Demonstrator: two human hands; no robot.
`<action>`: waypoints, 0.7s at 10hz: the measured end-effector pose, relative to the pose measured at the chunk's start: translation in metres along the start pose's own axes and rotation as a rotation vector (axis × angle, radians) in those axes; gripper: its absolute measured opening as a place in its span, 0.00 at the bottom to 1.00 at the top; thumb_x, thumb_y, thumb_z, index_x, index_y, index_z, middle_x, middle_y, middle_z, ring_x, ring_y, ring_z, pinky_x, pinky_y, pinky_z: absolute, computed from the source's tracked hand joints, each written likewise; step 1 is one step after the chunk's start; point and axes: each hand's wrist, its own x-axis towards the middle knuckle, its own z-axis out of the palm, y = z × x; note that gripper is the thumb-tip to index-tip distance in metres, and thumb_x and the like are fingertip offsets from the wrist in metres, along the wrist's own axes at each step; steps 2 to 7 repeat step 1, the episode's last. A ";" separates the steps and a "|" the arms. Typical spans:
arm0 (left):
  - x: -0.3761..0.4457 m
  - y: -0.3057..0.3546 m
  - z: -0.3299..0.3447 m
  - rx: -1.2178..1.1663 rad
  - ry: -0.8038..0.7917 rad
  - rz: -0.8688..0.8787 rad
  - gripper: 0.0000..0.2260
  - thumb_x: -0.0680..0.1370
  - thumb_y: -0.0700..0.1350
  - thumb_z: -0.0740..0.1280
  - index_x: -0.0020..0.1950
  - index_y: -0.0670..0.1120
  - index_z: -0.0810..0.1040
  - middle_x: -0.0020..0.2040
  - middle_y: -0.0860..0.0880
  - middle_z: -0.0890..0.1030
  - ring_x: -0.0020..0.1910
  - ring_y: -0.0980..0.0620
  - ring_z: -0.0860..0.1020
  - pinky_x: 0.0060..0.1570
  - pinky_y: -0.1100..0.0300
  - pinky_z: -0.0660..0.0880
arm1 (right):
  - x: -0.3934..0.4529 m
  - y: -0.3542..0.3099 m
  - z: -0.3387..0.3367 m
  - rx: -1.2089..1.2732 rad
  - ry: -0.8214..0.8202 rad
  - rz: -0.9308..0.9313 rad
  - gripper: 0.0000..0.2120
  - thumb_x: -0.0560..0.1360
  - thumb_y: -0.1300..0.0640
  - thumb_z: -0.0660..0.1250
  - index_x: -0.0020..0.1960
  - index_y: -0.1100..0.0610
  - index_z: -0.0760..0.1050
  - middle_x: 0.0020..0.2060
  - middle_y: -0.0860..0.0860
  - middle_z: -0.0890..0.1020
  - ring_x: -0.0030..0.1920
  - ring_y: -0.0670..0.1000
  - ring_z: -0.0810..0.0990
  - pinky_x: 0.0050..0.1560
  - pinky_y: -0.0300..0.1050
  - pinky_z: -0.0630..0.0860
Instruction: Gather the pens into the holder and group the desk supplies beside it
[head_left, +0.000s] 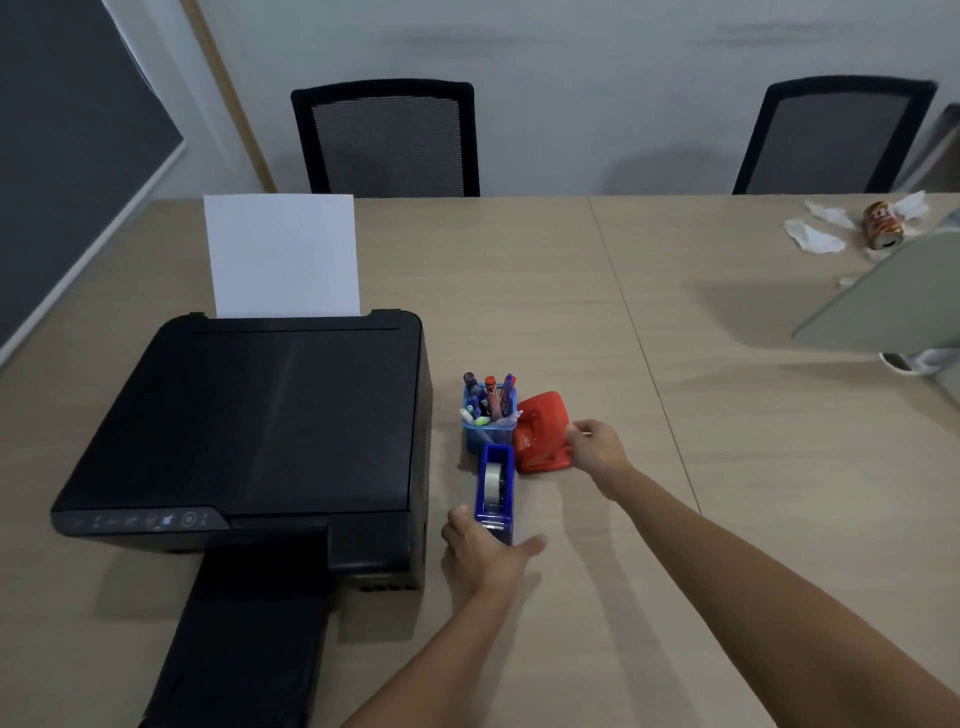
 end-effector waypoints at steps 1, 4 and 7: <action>-0.017 -0.003 -0.015 -0.005 -0.132 0.084 0.58 0.52 0.58 0.81 0.75 0.49 0.55 0.73 0.49 0.62 0.71 0.46 0.68 0.66 0.50 0.72 | -0.023 -0.026 -0.022 0.008 0.103 -0.058 0.18 0.74 0.49 0.63 0.60 0.57 0.73 0.53 0.57 0.81 0.54 0.60 0.80 0.59 0.59 0.77; -0.017 -0.003 -0.015 -0.005 -0.132 0.084 0.58 0.52 0.58 0.81 0.75 0.49 0.55 0.73 0.49 0.62 0.71 0.46 0.68 0.66 0.50 0.72 | -0.023 -0.026 -0.022 0.008 0.103 -0.058 0.18 0.74 0.49 0.63 0.60 0.57 0.73 0.53 0.57 0.81 0.54 0.60 0.80 0.59 0.59 0.77; -0.017 -0.003 -0.015 -0.005 -0.132 0.084 0.58 0.52 0.58 0.81 0.75 0.49 0.55 0.73 0.49 0.62 0.71 0.46 0.68 0.66 0.50 0.72 | -0.023 -0.026 -0.022 0.008 0.103 -0.058 0.18 0.74 0.49 0.63 0.60 0.57 0.73 0.53 0.57 0.81 0.54 0.60 0.80 0.59 0.59 0.77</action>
